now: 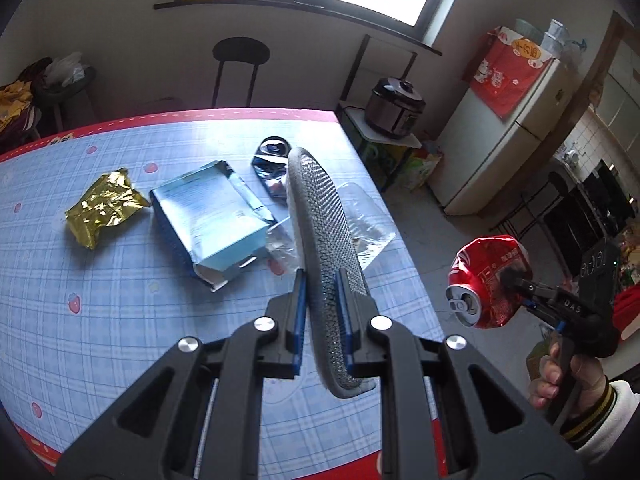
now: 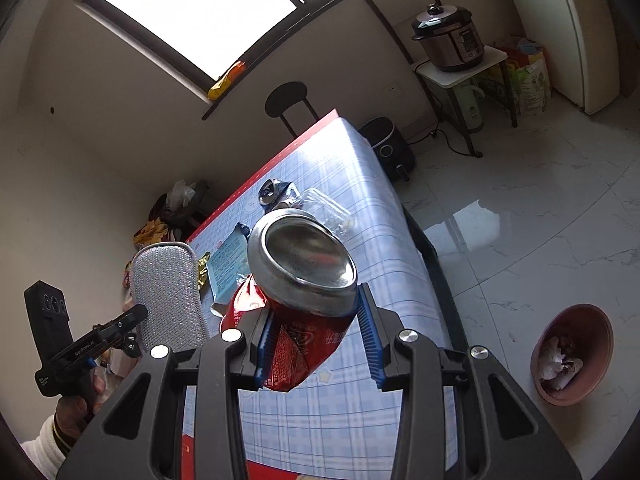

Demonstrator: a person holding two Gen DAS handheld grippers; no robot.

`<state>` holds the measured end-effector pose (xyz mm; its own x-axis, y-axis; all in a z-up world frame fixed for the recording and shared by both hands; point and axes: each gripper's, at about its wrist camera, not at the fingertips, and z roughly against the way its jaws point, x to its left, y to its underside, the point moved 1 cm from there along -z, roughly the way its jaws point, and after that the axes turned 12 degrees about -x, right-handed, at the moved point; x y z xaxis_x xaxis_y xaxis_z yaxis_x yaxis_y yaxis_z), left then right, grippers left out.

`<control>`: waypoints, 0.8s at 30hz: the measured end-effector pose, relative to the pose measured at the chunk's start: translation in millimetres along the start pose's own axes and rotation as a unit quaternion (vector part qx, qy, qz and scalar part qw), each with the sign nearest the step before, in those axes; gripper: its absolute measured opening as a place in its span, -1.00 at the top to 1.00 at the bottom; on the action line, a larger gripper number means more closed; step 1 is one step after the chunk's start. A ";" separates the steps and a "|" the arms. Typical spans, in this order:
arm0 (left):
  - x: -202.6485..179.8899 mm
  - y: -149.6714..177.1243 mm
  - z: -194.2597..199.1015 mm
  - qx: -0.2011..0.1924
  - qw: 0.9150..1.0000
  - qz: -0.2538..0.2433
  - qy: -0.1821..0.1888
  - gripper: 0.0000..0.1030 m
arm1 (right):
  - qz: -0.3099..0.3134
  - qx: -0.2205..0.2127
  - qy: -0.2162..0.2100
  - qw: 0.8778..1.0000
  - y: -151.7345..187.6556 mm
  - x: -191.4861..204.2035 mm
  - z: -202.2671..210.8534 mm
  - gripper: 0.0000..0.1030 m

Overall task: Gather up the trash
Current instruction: 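Grasp the grey mesh sponge with the left tool while the right lifts the red can, then carry the sponge and the red can over the brown bin with both tools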

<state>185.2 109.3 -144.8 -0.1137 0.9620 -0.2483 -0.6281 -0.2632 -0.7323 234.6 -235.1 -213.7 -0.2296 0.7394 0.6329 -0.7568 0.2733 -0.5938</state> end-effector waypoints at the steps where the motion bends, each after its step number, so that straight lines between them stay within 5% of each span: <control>1: -16.0 -0.8 -4.9 0.002 1.000 -0.010 0.012 0.66 | -0.006 -0.010 0.009 1.000 -2.4 -11.7 13.2 0.29; 7: -122.5 6.0 -39.2 0.022 0.993 -0.074 0.088 0.66 | -0.039 -0.062 0.081 0.994 -6.8 -88.1 97.1 0.29; 15: -249.9 50.4 -90.0 0.082 0.970 -0.145 0.176 0.66 | -0.096 -0.124 0.173 0.972 6.5 -176.3 201.9 0.29; 24: -353.3 125.2 -153.7 0.155 0.946 -0.184 0.218 0.65 | -0.141 -0.167 0.231 0.948 32.5 -231.8 285.7 0.29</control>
<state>265.0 -274.7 -246.2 0.4428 0.8449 -0.3002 -0.7665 0.1830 -0.6156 88.4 -573.4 -237.8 0.3035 0.7778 0.5503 -0.4953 0.6222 -0.6062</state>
